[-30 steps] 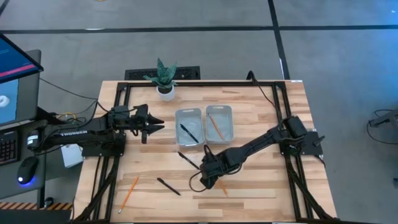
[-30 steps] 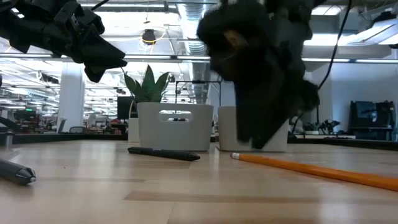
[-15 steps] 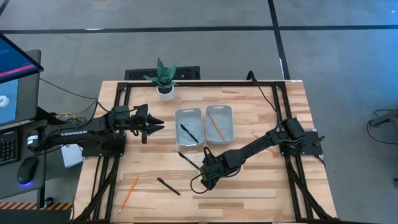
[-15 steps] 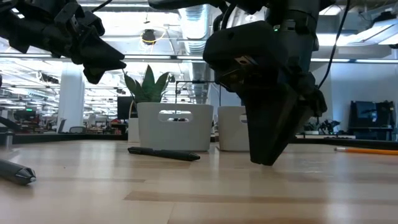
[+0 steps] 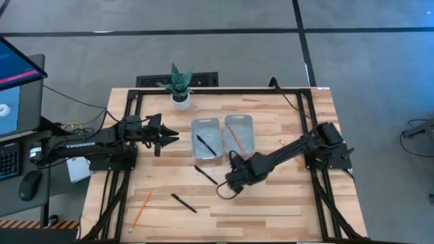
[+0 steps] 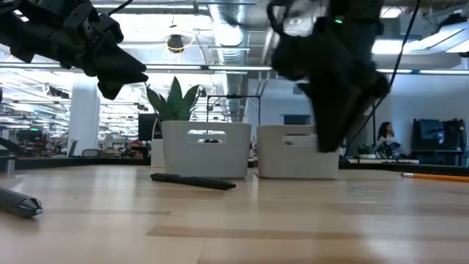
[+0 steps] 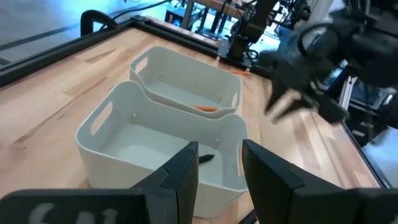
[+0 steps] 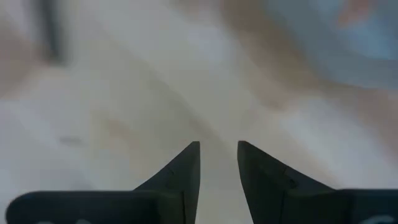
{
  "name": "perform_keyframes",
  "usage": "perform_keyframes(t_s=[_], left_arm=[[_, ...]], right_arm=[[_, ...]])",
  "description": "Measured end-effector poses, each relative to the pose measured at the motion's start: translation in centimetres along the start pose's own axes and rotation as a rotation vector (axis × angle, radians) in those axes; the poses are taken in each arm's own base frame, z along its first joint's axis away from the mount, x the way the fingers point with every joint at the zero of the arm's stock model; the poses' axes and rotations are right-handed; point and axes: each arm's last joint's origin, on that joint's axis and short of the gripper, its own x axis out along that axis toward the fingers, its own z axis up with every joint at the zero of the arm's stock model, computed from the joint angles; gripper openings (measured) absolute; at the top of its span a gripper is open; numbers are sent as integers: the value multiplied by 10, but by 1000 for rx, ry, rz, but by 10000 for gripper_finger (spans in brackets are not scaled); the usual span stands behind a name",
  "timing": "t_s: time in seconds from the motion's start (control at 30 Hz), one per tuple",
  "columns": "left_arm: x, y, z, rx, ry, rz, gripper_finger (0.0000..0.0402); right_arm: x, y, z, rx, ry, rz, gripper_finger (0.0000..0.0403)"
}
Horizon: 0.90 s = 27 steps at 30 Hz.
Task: Sort pens & pencils
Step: Put the right orange pencil into the right gray bin
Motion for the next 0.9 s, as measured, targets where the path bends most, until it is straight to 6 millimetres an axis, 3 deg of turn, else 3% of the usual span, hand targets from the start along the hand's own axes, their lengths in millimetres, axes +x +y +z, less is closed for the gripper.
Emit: perform_keyframes(t_s=[0.27,0.57,0.9], left_arm=[[0,0,-1,0,8,2,115],[0,0,-1,1,8,2,115],[0,0,0,2,5,2,115]], right_arm=[[-31,-47,-5,-7,99,-287,125],[-76,-74,-7,6,-37,-284,117],[-135,-125,-17,75,-251,-286,117]])
